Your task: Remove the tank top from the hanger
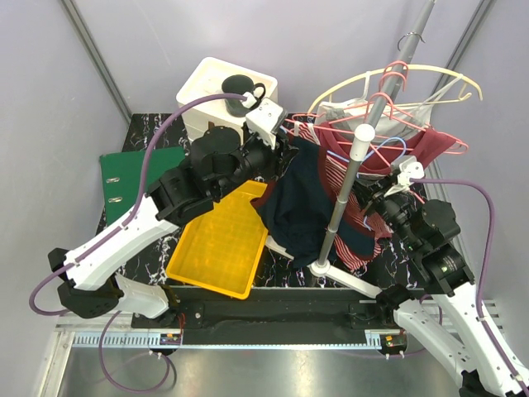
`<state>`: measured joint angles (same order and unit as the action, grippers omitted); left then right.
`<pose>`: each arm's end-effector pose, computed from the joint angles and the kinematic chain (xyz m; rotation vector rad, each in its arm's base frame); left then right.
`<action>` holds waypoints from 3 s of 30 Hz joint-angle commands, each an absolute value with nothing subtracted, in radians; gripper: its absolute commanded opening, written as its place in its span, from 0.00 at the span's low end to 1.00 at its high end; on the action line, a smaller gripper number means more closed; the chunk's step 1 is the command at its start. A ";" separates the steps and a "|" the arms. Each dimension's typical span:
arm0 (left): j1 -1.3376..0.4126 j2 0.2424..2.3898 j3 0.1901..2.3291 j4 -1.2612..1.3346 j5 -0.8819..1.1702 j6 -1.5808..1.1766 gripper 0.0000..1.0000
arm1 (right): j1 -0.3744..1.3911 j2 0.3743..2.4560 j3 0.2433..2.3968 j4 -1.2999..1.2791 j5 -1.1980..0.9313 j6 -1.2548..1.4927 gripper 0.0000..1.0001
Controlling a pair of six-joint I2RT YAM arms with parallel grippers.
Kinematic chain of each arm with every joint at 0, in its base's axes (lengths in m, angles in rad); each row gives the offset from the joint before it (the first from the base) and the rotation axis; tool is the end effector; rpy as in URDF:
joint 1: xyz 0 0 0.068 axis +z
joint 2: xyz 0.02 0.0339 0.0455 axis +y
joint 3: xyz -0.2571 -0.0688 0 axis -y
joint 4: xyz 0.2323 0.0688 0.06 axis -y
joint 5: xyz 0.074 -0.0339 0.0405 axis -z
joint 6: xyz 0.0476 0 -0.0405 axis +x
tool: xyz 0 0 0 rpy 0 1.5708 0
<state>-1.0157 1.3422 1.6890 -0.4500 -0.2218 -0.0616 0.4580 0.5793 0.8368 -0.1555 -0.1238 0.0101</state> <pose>0.1563 -0.2321 0.4869 0.6295 1.5901 -0.6245 0.1183 0.0649 0.3838 -0.4288 1.4239 0.4705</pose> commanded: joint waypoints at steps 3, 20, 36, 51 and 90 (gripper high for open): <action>-1.016 1.358 1.740 -0.436 -0.212 -0.083 0.35 | 0.454 0.569 0.861 -0.097 -0.130 0.038 0.00; -0.971 1.301 1.764 -0.434 -0.176 -0.115 0.00 | 0.454 0.561 0.833 -0.109 -0.110 0.038 0.00; -0.855 1.160 1.691 -0.351 -0.540 -0.117 0.00 | 0.454 0.523 0.807 -0.112 -0.163 0.022 0.00; -0.750 1.144 1.497 -0.371 -0.205 -0.218 0.00 | 0.454 0.531 0.808 -0.078 -0.153 0.041 0.00; -0.842 1.374 1.822 -0.626 0.391 0.127 0.83 | 0.454 0.744 0.919 -0.242 -0.586 -0.049 0.00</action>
<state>-0.8036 1.3895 1.7927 -0.6144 0.3458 0.0547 0.4541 0.7288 0.8780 -0.2340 -0.4873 -0.0483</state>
